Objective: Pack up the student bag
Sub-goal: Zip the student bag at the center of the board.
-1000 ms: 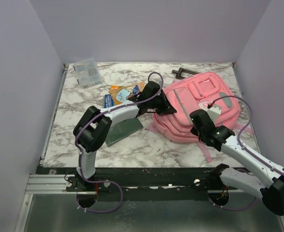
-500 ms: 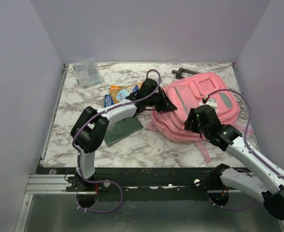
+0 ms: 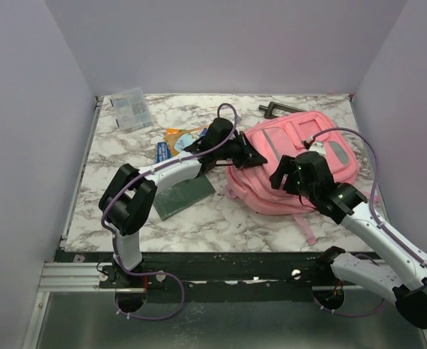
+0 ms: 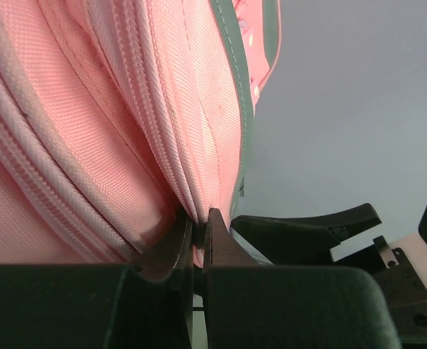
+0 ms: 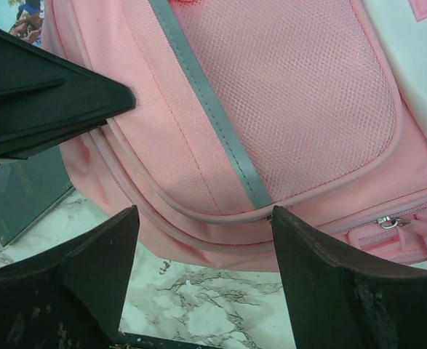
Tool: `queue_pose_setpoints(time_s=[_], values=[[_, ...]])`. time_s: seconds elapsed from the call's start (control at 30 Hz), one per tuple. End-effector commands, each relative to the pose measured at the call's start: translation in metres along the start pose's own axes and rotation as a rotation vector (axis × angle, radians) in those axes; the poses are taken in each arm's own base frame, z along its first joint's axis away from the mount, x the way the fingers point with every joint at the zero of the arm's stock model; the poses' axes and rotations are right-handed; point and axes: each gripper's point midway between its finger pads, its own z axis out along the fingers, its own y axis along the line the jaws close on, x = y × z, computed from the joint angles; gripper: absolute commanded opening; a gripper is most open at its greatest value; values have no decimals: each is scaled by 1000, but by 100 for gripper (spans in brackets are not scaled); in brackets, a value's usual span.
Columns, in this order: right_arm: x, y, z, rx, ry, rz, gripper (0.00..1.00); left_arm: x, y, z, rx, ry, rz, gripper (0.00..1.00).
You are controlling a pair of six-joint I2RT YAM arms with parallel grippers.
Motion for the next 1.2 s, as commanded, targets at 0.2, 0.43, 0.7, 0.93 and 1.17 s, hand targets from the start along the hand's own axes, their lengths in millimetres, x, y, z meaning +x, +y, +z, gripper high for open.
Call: queue_pose_setpoints(time_s=[0.2,0.43,0.7,0.93,1.17], values=[[-38,-13,-16,103,-120,9,78,16,-59,-34,206,-44,79,0],[-47,-14,-16,138,-127,-9,78,36,-52,-29,208,-34,78,0],[-53,-10,-2,180,-113,-12,83,66,-40,-37,200,-99,125,0],[-44,8,29,142,26,-50,88,103,-30,-47,255,-10,233,36],[-39,1,35,211,133,-198,88,92,-30,-114,315,-155,459,61]])
